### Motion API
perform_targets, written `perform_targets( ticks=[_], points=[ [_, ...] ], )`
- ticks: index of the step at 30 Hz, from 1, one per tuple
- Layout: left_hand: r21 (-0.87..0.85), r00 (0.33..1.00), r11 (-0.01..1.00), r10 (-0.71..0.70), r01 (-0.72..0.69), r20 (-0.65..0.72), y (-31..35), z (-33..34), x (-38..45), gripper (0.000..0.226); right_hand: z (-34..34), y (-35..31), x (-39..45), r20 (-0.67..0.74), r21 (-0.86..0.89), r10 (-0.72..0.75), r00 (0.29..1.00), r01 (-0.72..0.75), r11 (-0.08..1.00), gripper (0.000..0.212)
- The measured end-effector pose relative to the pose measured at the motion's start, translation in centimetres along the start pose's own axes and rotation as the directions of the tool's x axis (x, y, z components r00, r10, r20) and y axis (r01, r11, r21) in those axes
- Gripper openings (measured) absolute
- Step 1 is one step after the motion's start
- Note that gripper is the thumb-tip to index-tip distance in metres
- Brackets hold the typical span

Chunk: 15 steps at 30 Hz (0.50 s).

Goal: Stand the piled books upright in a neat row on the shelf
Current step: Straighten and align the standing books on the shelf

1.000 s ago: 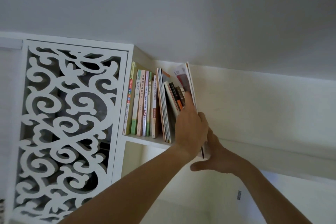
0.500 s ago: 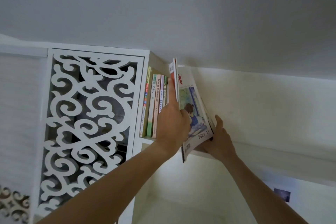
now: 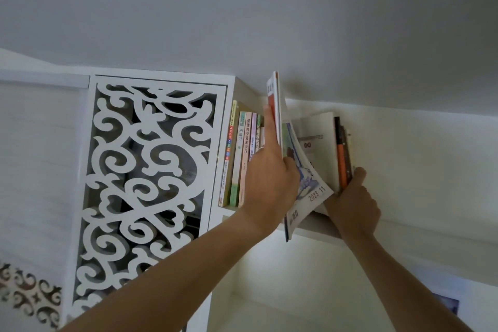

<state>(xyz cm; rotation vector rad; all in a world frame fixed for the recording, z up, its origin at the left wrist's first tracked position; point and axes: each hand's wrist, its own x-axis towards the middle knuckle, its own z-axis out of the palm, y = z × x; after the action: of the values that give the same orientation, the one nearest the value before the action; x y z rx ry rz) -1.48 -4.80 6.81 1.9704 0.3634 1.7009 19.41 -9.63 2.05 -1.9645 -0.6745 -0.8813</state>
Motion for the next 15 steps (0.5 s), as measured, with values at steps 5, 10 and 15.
perform_targets(
  ticks=[5, 10, 15],
  points=[
    [0.027, 0.999, 0.999, -0.042, 0.042, 0.0, -0.5, 2.7, 0.2, 0.069, 0.0, 1.7, 0.3, -0.099, 0.153, 0.114, 0.989, -0.098, 0.983, 0.079],
    [0.177, 0.999, 0.983, -0.04, 0.043, -0.021, -1.4, 4.1, 1.4, 0.079, -0.9, 4.4, 1.6, -0.14, 0.236, 0.205, 0.969, -0.168, 0.957, 0.078],
    [0.428, 1.0, 0.903, 0.021, -0.022, 0.008, -1.6, 6.8, 0.9, 0.08, -0.8, 4.6, 1.5, -0.146, 0.217, 0.161, 0.976, -0.127, 0.968, 0.08]
  ],
)
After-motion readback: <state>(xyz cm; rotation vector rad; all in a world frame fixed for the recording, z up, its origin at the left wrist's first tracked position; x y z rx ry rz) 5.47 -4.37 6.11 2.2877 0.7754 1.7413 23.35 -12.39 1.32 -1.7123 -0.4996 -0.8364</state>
